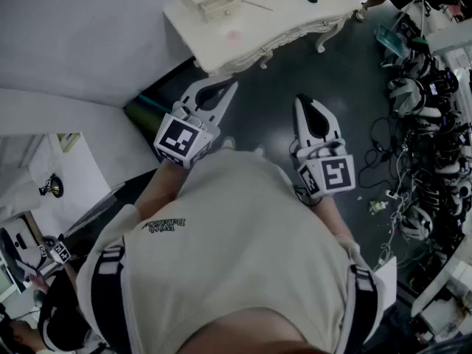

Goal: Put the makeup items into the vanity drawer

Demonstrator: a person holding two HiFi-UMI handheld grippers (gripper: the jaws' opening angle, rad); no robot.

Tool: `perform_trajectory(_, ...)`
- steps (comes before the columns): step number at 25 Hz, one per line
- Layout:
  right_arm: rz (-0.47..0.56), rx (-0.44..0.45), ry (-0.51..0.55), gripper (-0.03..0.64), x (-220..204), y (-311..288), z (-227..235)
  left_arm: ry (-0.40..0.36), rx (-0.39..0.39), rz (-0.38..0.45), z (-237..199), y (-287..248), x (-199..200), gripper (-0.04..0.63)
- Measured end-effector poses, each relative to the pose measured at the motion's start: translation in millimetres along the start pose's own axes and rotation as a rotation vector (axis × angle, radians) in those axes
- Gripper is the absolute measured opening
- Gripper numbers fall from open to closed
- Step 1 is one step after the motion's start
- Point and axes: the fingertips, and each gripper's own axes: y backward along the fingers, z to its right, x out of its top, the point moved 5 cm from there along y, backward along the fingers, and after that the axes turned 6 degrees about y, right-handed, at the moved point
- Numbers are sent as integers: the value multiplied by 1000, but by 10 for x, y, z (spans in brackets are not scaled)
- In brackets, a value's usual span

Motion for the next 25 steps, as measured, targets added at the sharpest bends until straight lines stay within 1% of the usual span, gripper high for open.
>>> perform_trajectory(4, -4, 7, -4, 3, -16, -71, 24, 16, -4, -1, -48, -57, 2, 14)
perform_trajectory(8, -6, 6, -6, 3, -35, -112, 46, 9, -15, -5, -59, -99, -21, 14)
perform_trajectory(11, -2, 2, -12, 3, -34, -111, 54, 26, -17, -3, -50, -106, -15, 14)
perform_trajectory(13, -1, 0, -17, 3, -43, -107, 79, 31, -17, -18, -31, -122, 2, 14)
perform_trajectory(17, -2, -1, -25, 3, -66, -69, 143, 16, -22, -17, 1, -182, -27, 14)
perform_trajectory(22, -5, 3, -33, 3, -102, -26, 205, 25, -20, -11, 64, -238, -32, 14)
perform_trajectory(25, 0, 3, -34, 3, -101, 11, 248, 13, -18, -16, 106, -262, -24, 14)
